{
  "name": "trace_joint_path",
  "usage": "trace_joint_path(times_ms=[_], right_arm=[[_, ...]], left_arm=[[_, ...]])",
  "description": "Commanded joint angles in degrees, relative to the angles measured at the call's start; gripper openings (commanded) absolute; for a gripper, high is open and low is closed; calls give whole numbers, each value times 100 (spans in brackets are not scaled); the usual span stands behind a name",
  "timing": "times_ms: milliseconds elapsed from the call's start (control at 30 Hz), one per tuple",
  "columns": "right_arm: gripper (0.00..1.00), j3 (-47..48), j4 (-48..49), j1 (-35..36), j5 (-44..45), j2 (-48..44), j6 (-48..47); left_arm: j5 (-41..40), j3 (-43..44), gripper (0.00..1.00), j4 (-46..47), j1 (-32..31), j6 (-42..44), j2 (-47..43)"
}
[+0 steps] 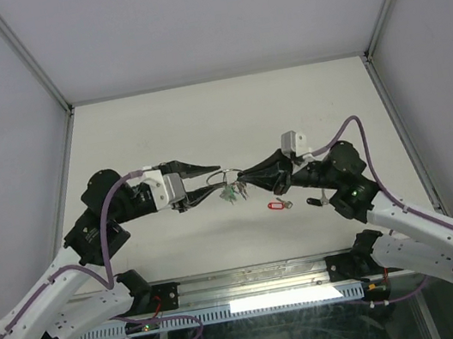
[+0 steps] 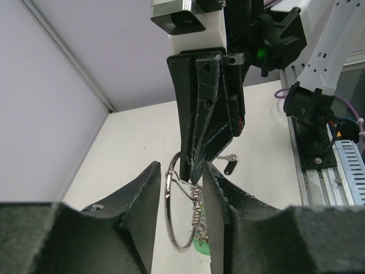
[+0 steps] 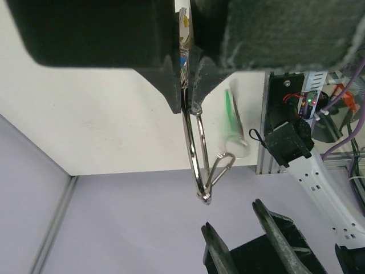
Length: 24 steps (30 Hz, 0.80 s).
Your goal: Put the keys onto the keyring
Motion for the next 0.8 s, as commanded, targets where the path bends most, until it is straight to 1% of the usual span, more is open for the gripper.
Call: trace_joint_path(times_ms=[0,167,200,233,333,433,533,667,767], right_arm=[[0,725,-1569,-19,346,-509,-458],[0,1067,-2328,-19,346,-704,-458],[0,1151,-2470,-19,509,-722,-678],[0,1249,-2690,-15,1377,-723,-2093],[0,1614,-3384,-17,1640,-659,-2532],[0,2144,-4418,-19,1796,-431,-2829],[0,2743,-5398,-10,2162,-119,-2942],[0,3126,-6061,61,2670,203,-2948],[0,3148,-6183,126,2780,326,-2941]], left_arm=[[213,-11,35,478,113,-76,-166],[194,-27,37,476,160,-73,-190],[169,-32,37,481,167,-75,-194],[128,-36,37,474,177,-78,-206],[-72,-76,39,536,197,-123,-233],[-304,-142,42,647,222,-188,-266],[-449,-206,44,747,256,-254,-283],[-570,-212,45,777,316,-293,-233],[-608,-214,45,775,352,-291,-205]])
